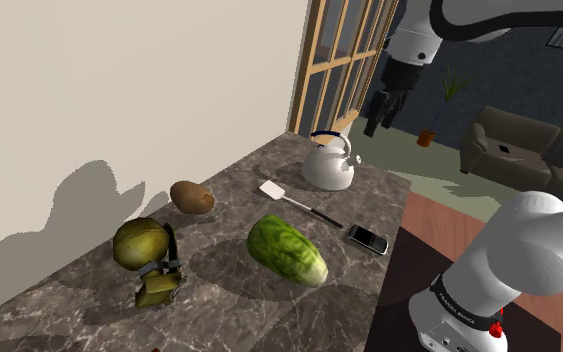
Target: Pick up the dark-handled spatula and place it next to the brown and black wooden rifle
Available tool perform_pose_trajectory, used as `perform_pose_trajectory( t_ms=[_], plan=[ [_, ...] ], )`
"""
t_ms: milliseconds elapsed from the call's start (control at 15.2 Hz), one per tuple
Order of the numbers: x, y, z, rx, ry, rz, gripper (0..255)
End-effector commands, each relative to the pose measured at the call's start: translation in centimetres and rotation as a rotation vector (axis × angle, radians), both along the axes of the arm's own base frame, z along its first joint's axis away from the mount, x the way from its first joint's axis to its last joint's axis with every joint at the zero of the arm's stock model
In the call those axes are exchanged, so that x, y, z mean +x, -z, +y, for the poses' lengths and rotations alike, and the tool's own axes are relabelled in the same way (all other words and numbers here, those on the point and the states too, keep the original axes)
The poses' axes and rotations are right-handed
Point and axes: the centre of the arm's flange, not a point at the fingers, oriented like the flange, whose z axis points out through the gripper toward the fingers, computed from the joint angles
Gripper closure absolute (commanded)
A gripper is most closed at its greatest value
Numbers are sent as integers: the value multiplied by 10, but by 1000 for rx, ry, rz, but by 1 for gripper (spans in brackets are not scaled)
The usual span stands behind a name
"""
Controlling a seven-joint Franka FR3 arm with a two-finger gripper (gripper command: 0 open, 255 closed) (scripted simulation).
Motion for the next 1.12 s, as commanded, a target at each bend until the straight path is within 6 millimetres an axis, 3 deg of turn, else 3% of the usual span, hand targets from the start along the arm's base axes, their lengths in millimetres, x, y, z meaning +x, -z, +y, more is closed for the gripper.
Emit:
perform_pose_trajectory(
  t_ms=[0, 1056],
  plan=[
    [12, 21, 9, -2, -21, 5, 0],
    [106, 207, 67, -18, -185, 65, 0]
  ],
)
